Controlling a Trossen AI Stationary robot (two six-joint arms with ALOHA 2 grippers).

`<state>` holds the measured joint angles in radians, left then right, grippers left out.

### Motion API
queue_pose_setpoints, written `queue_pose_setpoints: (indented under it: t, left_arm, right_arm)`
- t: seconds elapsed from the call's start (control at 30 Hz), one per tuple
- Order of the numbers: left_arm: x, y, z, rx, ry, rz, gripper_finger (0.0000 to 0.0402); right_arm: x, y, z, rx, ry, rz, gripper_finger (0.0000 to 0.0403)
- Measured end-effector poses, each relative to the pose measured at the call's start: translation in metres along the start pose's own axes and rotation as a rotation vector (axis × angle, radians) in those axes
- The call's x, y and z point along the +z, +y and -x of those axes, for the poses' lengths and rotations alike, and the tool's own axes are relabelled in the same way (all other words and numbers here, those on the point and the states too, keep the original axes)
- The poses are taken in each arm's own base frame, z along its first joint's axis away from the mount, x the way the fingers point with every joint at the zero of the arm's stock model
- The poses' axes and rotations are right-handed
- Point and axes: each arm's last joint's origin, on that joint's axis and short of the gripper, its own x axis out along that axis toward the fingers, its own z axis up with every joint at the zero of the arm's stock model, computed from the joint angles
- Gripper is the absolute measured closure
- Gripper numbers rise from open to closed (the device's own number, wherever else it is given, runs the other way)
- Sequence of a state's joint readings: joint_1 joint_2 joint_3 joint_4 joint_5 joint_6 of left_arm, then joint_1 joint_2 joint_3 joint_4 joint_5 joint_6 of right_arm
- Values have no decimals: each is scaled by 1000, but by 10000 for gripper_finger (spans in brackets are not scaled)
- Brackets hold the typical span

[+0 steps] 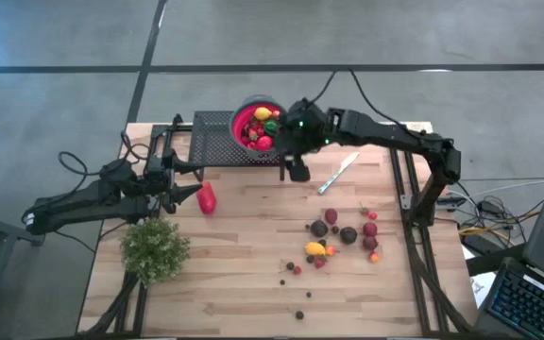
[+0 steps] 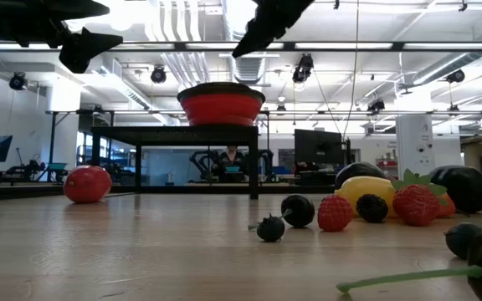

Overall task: Pick & Place Fruit
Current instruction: Put the black cherry into the red gray strainer bowl on the shelf

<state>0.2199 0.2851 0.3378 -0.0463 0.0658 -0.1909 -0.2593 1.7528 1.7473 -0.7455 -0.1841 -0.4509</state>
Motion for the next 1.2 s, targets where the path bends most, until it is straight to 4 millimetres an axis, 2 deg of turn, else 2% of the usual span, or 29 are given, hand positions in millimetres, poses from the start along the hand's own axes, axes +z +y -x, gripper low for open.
queue_pose_setpoints:
  t: [0.33,0.57,0.87,1.2]
  left_arm:
    - [0,0,0,0,0,0,90]
    - [0,0,0,0,0,0,90]
    - [0,0,0,0,0,0,90]
    - [0,0,0,0,0,0,90]
  right_arm:
    - [23,78,-10,171,4,135,194]
    - [26,127,-17,267,9,216,196]
    - [20,176,-29,349,-2,245,198]
    - [9,217,-39,409,-29,248,213]
